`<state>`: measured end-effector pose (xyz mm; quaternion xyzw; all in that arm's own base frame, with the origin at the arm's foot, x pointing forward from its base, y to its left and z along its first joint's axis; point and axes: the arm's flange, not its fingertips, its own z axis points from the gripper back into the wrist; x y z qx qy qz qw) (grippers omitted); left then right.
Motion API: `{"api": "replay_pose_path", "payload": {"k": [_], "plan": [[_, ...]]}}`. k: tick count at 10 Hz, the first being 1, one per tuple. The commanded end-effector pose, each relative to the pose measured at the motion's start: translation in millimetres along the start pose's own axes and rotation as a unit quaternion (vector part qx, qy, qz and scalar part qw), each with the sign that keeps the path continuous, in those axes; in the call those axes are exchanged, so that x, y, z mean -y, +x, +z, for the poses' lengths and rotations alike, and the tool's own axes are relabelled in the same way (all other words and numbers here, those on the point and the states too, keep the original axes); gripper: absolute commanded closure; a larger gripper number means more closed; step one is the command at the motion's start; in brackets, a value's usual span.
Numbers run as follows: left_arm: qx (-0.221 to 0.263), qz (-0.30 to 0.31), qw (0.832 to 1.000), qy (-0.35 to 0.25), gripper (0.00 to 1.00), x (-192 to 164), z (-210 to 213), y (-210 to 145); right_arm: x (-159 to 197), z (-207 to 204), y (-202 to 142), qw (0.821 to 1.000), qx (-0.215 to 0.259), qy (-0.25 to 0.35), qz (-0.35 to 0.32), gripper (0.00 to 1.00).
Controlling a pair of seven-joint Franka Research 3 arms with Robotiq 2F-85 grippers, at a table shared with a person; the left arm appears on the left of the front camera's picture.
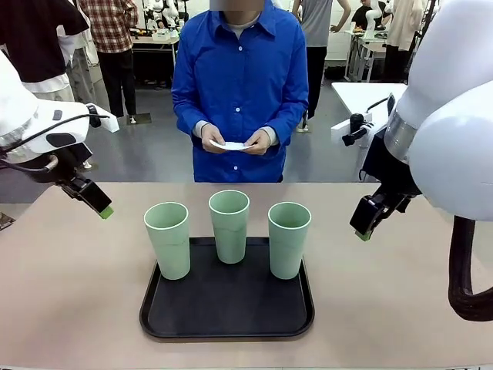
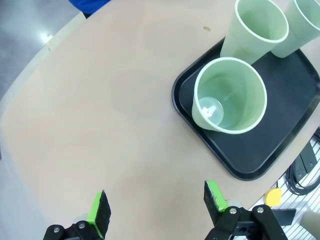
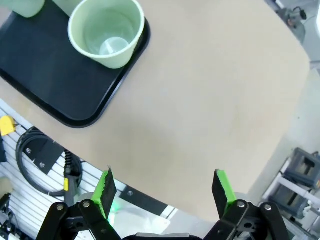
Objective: Place coasters on the table and set cups on them.
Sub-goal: Pick up one Reusable plastic cup and place it on a coaster set by the human.
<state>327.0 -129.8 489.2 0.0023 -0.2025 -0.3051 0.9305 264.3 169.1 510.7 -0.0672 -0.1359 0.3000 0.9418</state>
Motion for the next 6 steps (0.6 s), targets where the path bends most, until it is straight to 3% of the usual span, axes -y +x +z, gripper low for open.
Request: {"api": "replay_pose_path", "payload": {"k": [1,5,6], "plan": [[0.012,-0.006,1.0,0.012,0.0,-4.4,-11.5,6.9,10.2,-12.9,10.2,1.0,0.003,-0.017,0.001,0.0],[0.009,-0.001,1.0,0.003,0.0,-1.6,-8.7,5.6,7.7,-10.5,7.0,1.0,-0.001,-0.01,-0.001,0.0],[0.038,0.052,0.996,-0.066,0.0,-22.7,-3.7,3.2,32.1,-4.3,-0.5,0.989,0.034,0.104,-0.098,0.0]]}}
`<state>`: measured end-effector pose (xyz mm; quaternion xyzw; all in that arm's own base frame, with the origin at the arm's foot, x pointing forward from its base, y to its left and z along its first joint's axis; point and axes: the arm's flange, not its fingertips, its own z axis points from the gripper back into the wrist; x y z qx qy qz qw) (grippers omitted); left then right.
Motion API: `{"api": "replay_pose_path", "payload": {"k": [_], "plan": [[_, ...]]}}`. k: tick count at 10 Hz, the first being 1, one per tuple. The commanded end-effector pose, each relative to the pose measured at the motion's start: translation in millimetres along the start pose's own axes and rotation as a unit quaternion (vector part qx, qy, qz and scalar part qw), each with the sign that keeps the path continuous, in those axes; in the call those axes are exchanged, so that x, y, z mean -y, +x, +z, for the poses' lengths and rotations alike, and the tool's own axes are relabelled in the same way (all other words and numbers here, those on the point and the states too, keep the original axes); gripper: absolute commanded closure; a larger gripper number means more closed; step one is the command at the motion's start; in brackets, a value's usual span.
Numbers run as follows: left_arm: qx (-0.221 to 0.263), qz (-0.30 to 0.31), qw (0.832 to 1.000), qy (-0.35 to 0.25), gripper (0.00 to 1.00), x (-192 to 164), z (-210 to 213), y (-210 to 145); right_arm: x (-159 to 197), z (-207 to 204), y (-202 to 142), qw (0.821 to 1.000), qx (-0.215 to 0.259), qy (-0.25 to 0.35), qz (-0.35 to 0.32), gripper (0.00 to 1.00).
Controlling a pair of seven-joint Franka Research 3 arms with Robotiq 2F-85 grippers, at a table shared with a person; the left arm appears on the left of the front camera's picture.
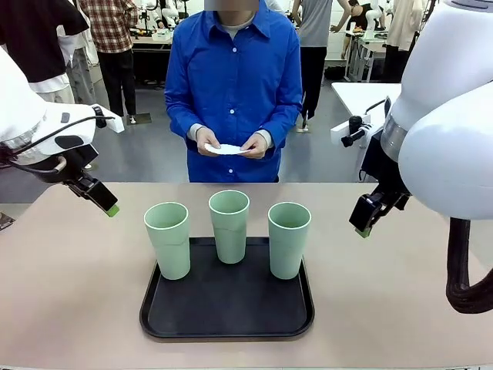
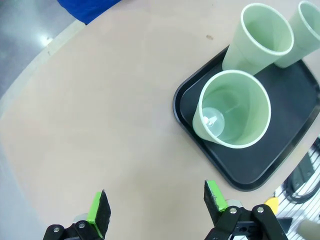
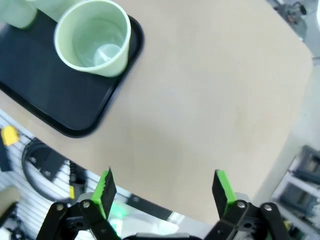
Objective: Place coasters on the table and set cups on them.
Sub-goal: Pick up one Reusable plastic cup and place it on a coaster set by the human.
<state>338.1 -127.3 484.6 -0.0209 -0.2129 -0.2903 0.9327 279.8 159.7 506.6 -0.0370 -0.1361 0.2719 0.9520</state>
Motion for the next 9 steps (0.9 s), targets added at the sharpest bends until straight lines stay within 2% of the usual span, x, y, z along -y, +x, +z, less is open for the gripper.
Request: {"api": "replay_pose_path", "payload": {"k": [1,2,3,5,6,9], "plan": [[0.052,0.107,0.987,-0.11,0.0,-39.4,12.7,-5.9,44.6,11.9,-21.3,0.973,0.056,0.155,-0.161,0.0],[0.081,0.17,0.968,-0.168,0.0,-66.9,22.1,-12.7,74.6,15.0,-42.0,0.938,0.084,0.213,-0.261,0.0],[0.105,0.215,0.945,-0.221,0.0,-88.1,30.6,-19.9,97.6,15.0,-61.2,0.906,0.097,0.246,-0.331,0.0],[0.133,0.274,0.9,-0.31,0.0,-132.5,36.6,-38.2,141.5,14.9,-94.7,0.842,0.093,0.326,-0.42,0.0],[0.131,0.289,0.881,-0.351,0.0,-160.1,37.1,-49.0,160.6,14.3,-106.7,0.818,0.09,0.355,-0.444,0.0],[0.071,0.343,0.854,-0.383,0.0,-209.3,33.2,-80.4,191.0,14.9,-131.5,0.792,0.086,0.388,-0.464,0.0]]}}
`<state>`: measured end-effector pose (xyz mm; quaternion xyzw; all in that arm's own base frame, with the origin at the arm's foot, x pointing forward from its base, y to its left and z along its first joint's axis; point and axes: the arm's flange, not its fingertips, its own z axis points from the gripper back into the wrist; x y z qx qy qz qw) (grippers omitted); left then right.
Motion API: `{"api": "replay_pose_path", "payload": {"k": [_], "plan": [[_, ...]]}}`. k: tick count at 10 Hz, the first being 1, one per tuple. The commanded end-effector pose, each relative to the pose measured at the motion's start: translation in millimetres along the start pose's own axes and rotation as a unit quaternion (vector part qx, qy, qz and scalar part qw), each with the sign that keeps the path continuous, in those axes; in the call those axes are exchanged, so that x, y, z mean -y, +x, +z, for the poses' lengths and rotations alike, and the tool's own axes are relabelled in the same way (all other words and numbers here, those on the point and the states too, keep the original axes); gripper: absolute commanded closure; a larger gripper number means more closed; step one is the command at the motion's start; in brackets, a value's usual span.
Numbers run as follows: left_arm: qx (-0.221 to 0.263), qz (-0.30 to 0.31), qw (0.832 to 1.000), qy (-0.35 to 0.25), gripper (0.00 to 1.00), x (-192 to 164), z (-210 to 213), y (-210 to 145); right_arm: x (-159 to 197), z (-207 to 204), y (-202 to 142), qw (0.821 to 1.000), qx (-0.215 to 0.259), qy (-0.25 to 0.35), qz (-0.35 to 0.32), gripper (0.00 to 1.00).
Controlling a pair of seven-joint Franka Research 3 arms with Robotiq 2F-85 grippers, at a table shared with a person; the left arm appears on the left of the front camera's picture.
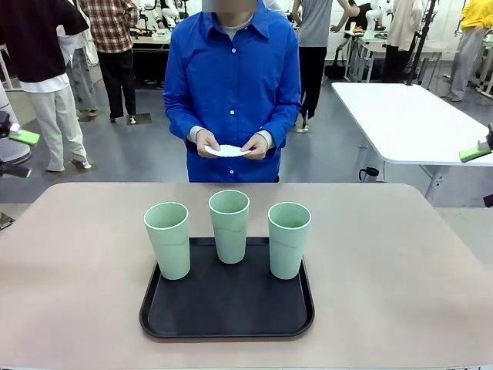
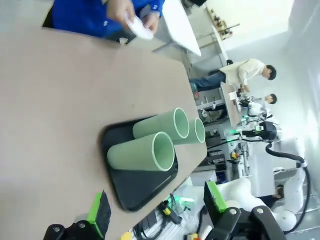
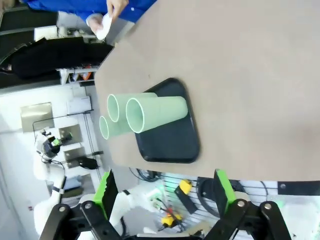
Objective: Place coasters on the table and set cups on them.
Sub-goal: Pick up one Reusable plastic cup and place it on a coaster set by the human.
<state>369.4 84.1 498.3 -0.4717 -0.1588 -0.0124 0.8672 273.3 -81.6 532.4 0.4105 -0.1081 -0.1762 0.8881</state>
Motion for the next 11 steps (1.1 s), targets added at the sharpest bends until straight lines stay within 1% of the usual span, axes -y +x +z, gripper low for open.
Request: {"api": "replay_pose_path", "payload": {"k": [1,3,4,6,8,9,11], "plan": [[-0.032,0.029,0.999,-0.001,0.0,-16.2,15.5,14.7,17.9,-1.3,-7.0,0.999,-0.018,0.033,-0.003,0.0],[-0.032,0.051,0.998,-0.021,0.0,-31.2,40.3,11.1,34.7,17.2,-5.8,0.998,-0.017,0.054,-0.002,0.0],[-0.027,0.055,0.998,-0.028,0.0,-32.4,45.2,5.1,42.5,25.8,-5.8,0.998,-0.018,0.061,-0.003,0.0],[-0.018,0.063,0.997,-0.035,0.0,-27.9,49.2,-2.4,59.3,34.5,-4.6,0.997,-0.032,0.074,-0.005,0.0],[-0.026,0.069,0.996,-0.04,0.0,-27.9,48.1,-8.9,67.8,36.7,-4.8,0.996,-0.049,0.08,0.014,0.0],[-0.041,0.072,0.996,-0.038,0.0,-28.3,47.3,-10.5,71.2,37.7,-3.9,0.995,-0.056,0.08,0.019,0.0],[-0.075,0.077,0.994,-0.007,0.0,-26.7,45.5,-9.9,69.1,36.0,-4.3,0.994,-0.073,0.07,0.026,0.0]]}}
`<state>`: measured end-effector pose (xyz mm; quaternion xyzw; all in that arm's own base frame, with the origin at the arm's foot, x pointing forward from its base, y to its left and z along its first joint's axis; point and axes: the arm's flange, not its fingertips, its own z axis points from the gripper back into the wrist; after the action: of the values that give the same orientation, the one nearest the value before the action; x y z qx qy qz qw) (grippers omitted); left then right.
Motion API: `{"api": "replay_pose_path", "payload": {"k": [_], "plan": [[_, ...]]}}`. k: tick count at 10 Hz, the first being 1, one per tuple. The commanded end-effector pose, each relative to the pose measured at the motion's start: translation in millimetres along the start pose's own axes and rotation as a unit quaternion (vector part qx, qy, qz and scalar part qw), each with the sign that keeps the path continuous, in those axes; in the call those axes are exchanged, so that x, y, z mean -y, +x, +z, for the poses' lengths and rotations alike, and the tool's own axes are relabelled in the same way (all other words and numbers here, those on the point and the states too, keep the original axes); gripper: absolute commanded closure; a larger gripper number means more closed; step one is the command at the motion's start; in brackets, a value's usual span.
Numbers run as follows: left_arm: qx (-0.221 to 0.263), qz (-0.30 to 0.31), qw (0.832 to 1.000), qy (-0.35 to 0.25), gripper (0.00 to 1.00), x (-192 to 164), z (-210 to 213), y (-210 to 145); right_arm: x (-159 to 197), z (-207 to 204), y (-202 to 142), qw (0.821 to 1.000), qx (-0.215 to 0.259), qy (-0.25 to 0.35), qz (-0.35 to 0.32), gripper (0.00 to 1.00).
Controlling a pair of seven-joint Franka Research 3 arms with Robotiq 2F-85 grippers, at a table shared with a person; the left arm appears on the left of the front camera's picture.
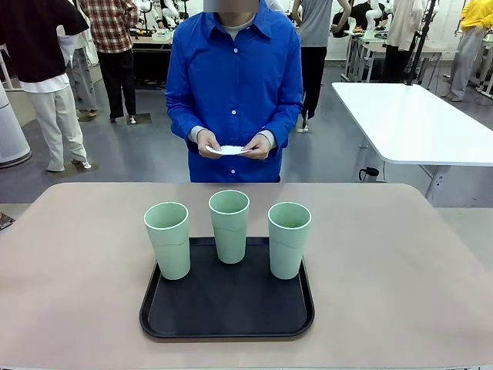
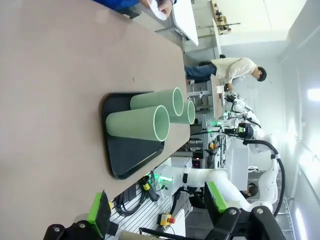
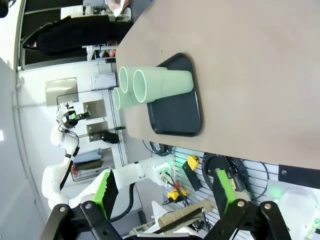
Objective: Place coasters on the table and set cups on them.
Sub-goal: Pick up one Reusable plastic cup and place it on a coaster set by the human.
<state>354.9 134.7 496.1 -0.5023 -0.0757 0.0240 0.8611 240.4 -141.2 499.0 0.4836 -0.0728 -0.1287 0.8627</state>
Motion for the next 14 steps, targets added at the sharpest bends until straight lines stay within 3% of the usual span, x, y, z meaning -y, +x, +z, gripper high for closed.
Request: {"api": "replay_pose_path", "payload": {"k": [1,4,5,14], "plan": [[-0.029,0.01,0.999,0.03,0.0,-1.6,-4.6,0.3,-1.8,3.7,3.8,1.0,-0.018,-0.006,0.014,0.0],[-0.048,0.03,0.998,0.041,0.0,-10.0,-16.9,5.2,-3.2,-5.2,5.7,0.999,-0.031,-0.004,0.017,0.0],[-0.035,0.009,0.999,0.025,0.0,-6.6,-15.9,2.5,-3.8,-4.3,3.7,1.0,-0.017,-0.007,0.006,0.0],[-0.035,0.009,0.999,0.025,0.0,-6.6,-15.9,2.5,-3.8,-4.3,3.7,1.0,-0.017,-0.007,0.006,0.0]]}}
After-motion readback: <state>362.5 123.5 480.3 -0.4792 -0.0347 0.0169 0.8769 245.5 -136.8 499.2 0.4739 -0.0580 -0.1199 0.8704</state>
